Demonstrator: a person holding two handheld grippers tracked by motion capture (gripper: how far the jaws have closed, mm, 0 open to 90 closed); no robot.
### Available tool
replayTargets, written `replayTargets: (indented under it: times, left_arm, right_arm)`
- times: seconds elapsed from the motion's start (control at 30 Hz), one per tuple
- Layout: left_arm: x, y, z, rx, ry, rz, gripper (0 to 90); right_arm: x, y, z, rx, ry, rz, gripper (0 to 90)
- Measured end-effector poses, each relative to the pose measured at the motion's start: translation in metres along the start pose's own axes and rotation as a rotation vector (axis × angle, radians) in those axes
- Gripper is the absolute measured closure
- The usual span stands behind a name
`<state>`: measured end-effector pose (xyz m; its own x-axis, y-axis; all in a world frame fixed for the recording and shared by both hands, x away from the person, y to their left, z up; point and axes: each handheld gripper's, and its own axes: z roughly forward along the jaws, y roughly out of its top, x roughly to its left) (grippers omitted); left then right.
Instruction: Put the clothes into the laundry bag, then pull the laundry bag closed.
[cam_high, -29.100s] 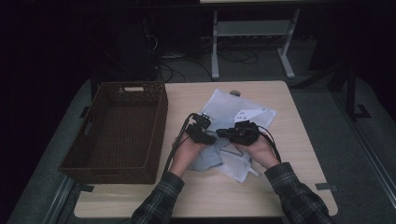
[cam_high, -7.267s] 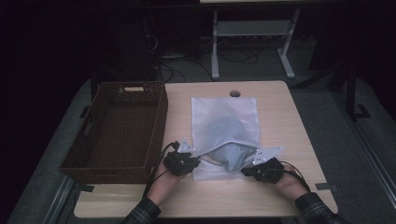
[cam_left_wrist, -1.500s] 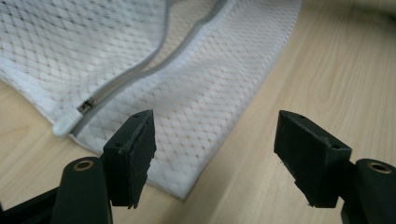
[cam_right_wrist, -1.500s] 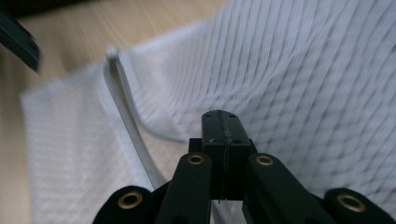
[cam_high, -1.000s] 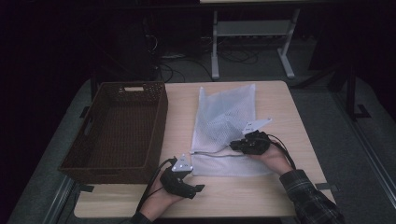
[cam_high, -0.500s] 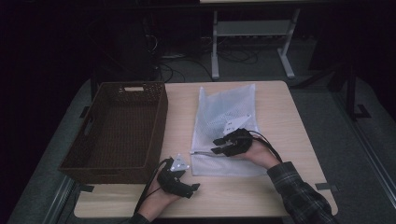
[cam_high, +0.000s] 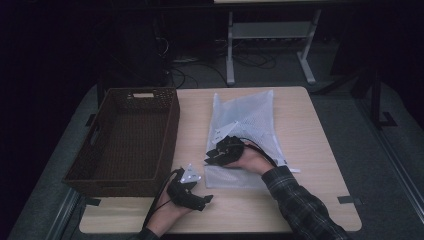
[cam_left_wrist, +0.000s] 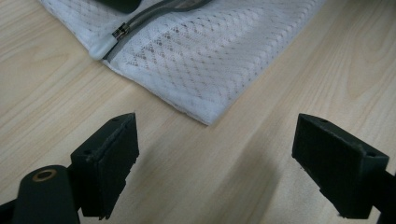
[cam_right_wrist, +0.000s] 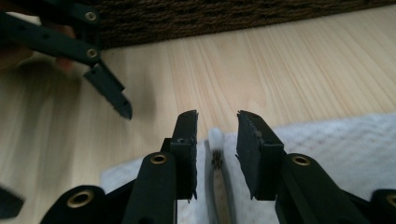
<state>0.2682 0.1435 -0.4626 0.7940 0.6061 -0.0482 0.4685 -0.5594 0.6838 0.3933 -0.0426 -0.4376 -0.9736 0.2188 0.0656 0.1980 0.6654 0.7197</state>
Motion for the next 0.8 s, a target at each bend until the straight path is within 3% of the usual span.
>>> replayTargets:
  times: [0.4, 0.8]
  left_arm:
    - [-0.001, 0.0, -0.002, -0.016, -0.007, -0.005, 14.6]
    - [-0.001, 0.0, -0.003, -0.028, -0.001, -0.014, 14.7]
  right_arm:
    - [-0.007, 0.006, 0.031, 0.052, 0.028, 0.002, 72.2]
    - [-0.003, 0.004, 0.038, 0.092, 0.017, -0.032, 79.8]
